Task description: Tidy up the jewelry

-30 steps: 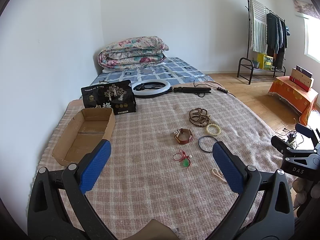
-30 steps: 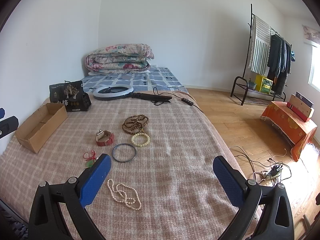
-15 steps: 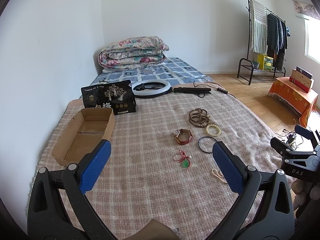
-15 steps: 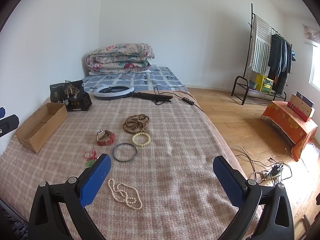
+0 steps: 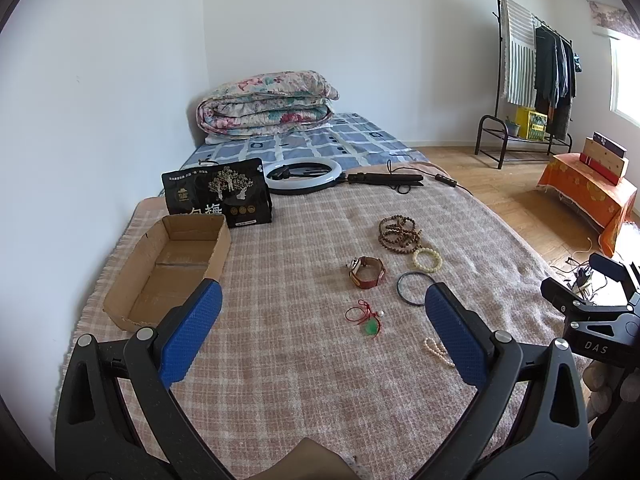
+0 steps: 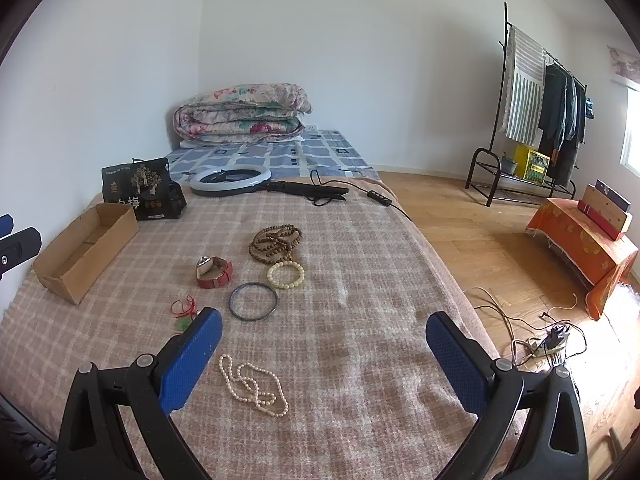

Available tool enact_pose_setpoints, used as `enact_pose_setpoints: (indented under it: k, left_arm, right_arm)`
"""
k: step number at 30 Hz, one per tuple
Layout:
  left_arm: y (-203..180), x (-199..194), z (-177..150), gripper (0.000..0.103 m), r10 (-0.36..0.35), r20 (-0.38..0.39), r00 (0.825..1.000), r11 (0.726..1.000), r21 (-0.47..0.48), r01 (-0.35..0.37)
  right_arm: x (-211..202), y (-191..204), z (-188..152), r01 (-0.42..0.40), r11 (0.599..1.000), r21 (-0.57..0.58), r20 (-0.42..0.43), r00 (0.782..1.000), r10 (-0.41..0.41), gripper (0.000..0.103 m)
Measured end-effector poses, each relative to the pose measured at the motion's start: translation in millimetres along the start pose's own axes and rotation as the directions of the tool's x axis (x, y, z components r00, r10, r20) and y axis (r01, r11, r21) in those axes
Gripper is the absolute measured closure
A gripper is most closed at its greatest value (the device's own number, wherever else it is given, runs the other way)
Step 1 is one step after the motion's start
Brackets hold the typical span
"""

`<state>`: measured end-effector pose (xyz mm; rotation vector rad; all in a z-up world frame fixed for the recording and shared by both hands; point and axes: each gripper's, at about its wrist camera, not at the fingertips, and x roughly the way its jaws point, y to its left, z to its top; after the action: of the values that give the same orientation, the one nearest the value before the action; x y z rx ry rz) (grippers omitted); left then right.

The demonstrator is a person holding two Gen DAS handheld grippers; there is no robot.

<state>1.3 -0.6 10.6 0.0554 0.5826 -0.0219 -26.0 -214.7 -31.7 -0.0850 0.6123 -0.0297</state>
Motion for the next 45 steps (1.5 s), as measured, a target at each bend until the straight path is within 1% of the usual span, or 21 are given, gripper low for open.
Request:
enact_pose_setpoints:
  k: [6,11,13,15,21,23,26,28,30,31,34,36,39,40,42,45]
  left_arm:
    - [0,0,0,0.0,0.0,-0.001,1.0,1.0,-0.001,0.0]
    - [2,-2,9,0.0,0.007,-0.012,1.0,1.0,-0.002,-0.007]
    - [9,11,1,0.0,0.013,-0.019,1.0,1.0,-0.001,-0.013]
    - [10,16,0,0.0,0.017,-0.031,0.999,1.0,0.0,-0.017]
    - [18,35,-8,0.0,0.034,-0.095,0.995,0.999,-0.009,-0.035]
    - [21,43,-11,0.0,0.015,-0.123,0.992,1.0,-0.014,-0.017]
    - [22,52,-12,0.0,-0.001,-0.145,0.989,1.0,0.002,0.001]
    - [24,60,-10,0.0,-0.019,-0.166,0.986,1.0,-0.005,0.018]
    - [27,69,-7,0.0,-0.04,-0.184,0.982,0.999,-0.02,0.037]
    - [29,74,-5,0.002,-0.049,-0.188,0.981,0.999,-0.023,0.046]
    - [28,85,1,0.006,-0.074,-0.19,0.979,0.997,-0.01,0.074]
    - [25,94,4,0.007,-0.1,-0.198,0.975,0.995,-0.001,0.102]
    - [19,111,5,0.009,-0.134,-0.217,0.967,0.99,0.02,0.141]
    - [18,118,5,0.011,-0.148,-0.227,0.963,0.988,0.016,0.156]
    - [15,136,2,0.018,-0.159,-0.262,0.952,0.986,0.002,0.165]
    - [13,163,-2,0.019,-0.169,-0.303,0.938,0.985,-0.034,0.167]
  right_arm:
    - [0,0,0,-0.001,1.0,-0.002,-0.001,1.0,0.001,0.0]
    - [1,-1,0,-0.006,1.0,0.001,-0.006,1.0,0.006,0.0]
    - [2,-1,-1,-0.009,1.0,0.0,-0.009,1.0,0.009,0.0]
    - [3,-2,-1,-0.014,1.0,-0.004,-0.014,1.0,0.014,0.0]
    - [10,-2,-2,-0.04,0.999,-0.028,-0.03,0.999,0.039,0.0]
    - [14,-3,-2,-0.049,0.998,-0.04,-0.036,0.998,0.048,0.0]
    - [20,-4,-5,-0.07,0.996,-0.064,-0.05,0.997,0.067,0.0]
    - [25,-3,-8,-0.092,0.992,-0.082,-0.065,0.994,0.086,0.0]
    - [29,-2,-11,-0.122,0.988,-0.097,-0.082,0.99,0.114,0.0]
    - [32,-2,-13,-0.141,0.985,-0.103,-0.091,0.987,0.132,0.0]
    - [43,0,-21,-0.214,0.971,-0.105,-0.134,0.971,0.2,0.0]
    - [52,3,-29,-0.249,0.962,-0.115,-0.163,0.96,0.229,0.0]
    - [68,9,-42,-0.285,0.948,-0.144,-0.219,0.943,0.25,0.0]
    - [73,11,-46,-0.294,0.943,-0.154,-0.236,0.938,0.254,0.0]
    - [84,15,-55,-0.31,0.935,-0.173,-0.269,0.928,0.257,0.0]
    - [96,22,-66,-0.325,0.924,-0.203,-0.312,0.916,0.253,0.0]
